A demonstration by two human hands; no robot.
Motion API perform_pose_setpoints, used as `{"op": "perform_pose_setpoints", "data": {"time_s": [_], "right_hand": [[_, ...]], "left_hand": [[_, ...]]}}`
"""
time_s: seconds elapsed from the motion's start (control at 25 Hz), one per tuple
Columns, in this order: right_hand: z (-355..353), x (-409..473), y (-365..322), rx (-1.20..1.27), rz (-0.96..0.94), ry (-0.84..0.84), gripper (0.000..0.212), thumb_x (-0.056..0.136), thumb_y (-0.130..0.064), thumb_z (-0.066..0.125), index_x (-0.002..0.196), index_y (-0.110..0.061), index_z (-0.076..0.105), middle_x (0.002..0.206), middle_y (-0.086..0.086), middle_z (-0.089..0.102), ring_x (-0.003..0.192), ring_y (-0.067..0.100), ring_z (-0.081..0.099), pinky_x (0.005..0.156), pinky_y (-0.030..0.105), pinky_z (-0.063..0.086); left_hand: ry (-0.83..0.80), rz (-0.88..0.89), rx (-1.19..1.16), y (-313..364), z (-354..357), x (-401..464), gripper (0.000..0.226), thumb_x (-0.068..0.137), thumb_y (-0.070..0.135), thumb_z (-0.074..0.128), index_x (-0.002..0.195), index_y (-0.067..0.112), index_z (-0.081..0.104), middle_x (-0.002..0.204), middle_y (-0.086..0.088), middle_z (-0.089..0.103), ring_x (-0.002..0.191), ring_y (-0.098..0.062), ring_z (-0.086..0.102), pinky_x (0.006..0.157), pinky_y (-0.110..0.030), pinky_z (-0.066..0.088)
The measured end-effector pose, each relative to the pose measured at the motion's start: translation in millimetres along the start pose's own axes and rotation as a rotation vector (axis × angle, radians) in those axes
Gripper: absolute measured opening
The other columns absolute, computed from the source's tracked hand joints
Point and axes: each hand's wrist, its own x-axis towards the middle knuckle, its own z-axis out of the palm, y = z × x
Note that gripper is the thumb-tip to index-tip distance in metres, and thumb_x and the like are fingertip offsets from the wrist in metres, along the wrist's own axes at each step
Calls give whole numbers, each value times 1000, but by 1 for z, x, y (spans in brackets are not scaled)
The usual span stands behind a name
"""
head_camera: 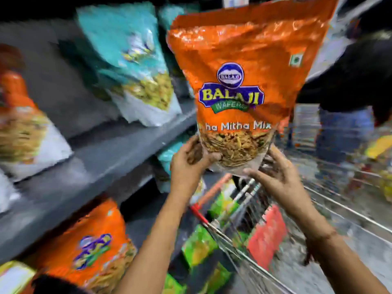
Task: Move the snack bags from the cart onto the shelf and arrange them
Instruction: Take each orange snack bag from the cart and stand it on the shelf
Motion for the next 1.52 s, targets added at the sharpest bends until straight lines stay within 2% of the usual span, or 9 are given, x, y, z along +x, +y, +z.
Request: {"op": "perform_pose_setpoints", "data": {"time_s": [0.16,0.32,0.56,0.68,0.84,1.04,1.28,1.4,1.52], "right_hand": [[88,51,-65,104,-175,-167,65,76,-23,78,135,-11,53,125,4,70,114,20,68,94,34,55],[152,83,-93,95,-265,-279,61,80,-22,78,136,-19,54,122,-6,71,109,8,68,93,28,57],[198,115,-85,-67,-326,-373,47,81,-38,74,124,-23,60,118,-10,71,108,7,66,90,22,53],[207,125,-73,-93,-303,-417,45,83,-37,74,124,-24,61,116,-12,71,107,2,65,93,35,54],[211,136,-59,-92,-235,-443,38,82,-36,75,117,-24,64,108,1,75,105,17,70,90,48,55],[211,145,-54,-69,-204,-442,39,83,-28,76,120,-20,65,113,-10,74,109,3,67,90,21,56],[209,150,-50,-20,-167,-430,48,86,-20,74,132,-18,60,124,-4,71,116,11,64,99,39,54],[208,152,-49,-24,-147,-429,51,85,-19,75,133,-18,59,124,-5,70,115,14,65,97,39,55],[208,148,-56,-16,-158,-338,56,81,-28,77,133,-22,57,116,-6,68,105,16,67,83,25,54]], "left_hand": [[233,150,25,73,-89,8,53,73,-7,73,121,12,60,80,22,75,79,11,66,78,-11,54],[391,222,89,103,-149,10,52,74,2,76,123,14,61,96,16,74,85,11,69,71,-7,53],[488,156,184,91,-190,19,38,77,20,77,107,38,64,108,12,74,101,1,69,76,-13,55],[536,96,215,75,-198,28,44,77,24,76,119,28,62,115,2,73,104,-3,68,82,-17,55],[543,23,264,62,-201,40,55,75,32,78,126,21,61,114,1,74,105,-10,70,86,-28,55],[596,-50,340,57,-199,49,67,55,65,72,112,30,63,106,2,77,99,-13,72,92,-46,56],[590,-96,396,56,-193,54,92,43,86,64,117,31,59,110,3,75,102,-13,71,93,-46,56],[560,-113,402,60,-188,52,86,49,81,66,121,34,56,120,0,71,113,-18,66,97,-46,54],[570,-115,475,66,-183,43,85,70,60,71,140,21,45,141,-6,56,131,-24,53,107,-42,46]]}}
